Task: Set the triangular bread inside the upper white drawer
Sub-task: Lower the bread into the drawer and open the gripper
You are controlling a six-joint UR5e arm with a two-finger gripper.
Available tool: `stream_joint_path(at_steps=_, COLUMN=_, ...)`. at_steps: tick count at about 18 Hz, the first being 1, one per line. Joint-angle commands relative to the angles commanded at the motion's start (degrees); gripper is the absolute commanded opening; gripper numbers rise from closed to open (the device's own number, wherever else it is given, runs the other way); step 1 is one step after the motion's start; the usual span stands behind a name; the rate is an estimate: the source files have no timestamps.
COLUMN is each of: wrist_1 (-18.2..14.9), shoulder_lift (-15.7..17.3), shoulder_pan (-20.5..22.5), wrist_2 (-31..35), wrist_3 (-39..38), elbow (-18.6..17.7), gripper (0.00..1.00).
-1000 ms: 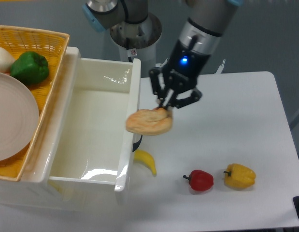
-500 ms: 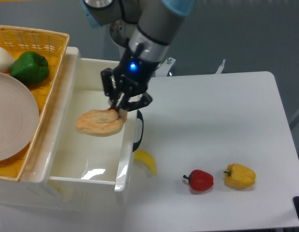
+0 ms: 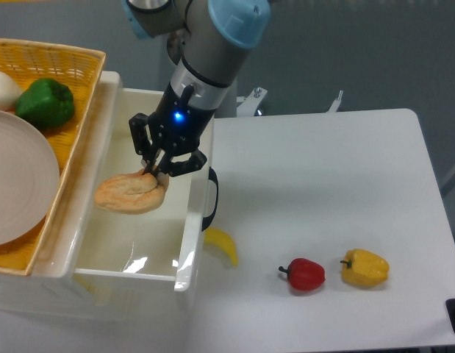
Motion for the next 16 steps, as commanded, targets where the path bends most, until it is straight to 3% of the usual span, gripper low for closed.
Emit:
stream_joint_path(at_steps=5, wrist_1=0.0, shoulder_lift=-0.26, shoulder_pan=0.0, wrist_2=0.18, wrist_3=-0.17, elbow=0.0, gripper=0.53)
stream_joint_path(at_steps=6, wrist_1=0.0, shoulder_lift=-0.26, shoulder_pan=0.0, wrist_2=0.35, wrist_3=-0.09, elbow=0.0, gripper=0.63)
stream_joint_path(at_steps=8, wrist_1=0.0, shoulder_lift=-0.18, shoulder_pan=0.0, wrist_2=0.88, wrist_3=-0.09, elbow=0.0, gripper=0.94)
stream_joint_path(at_steps=9, wrist_1=0.0, shoulder_lift=-0.18, shoulder_pan=0.0, wrist_2=1.14, wrist_3=-0.17, elbow=0.0, gripper=1.0)
stream_joint_path(at_steps=16, wrist_1=-0.44, shoulder_lift=0.18, shoulder_pan=0.09, wrist_2=3.86, wrist_3=-0.88, elbow=0.0, gripper=1.0)
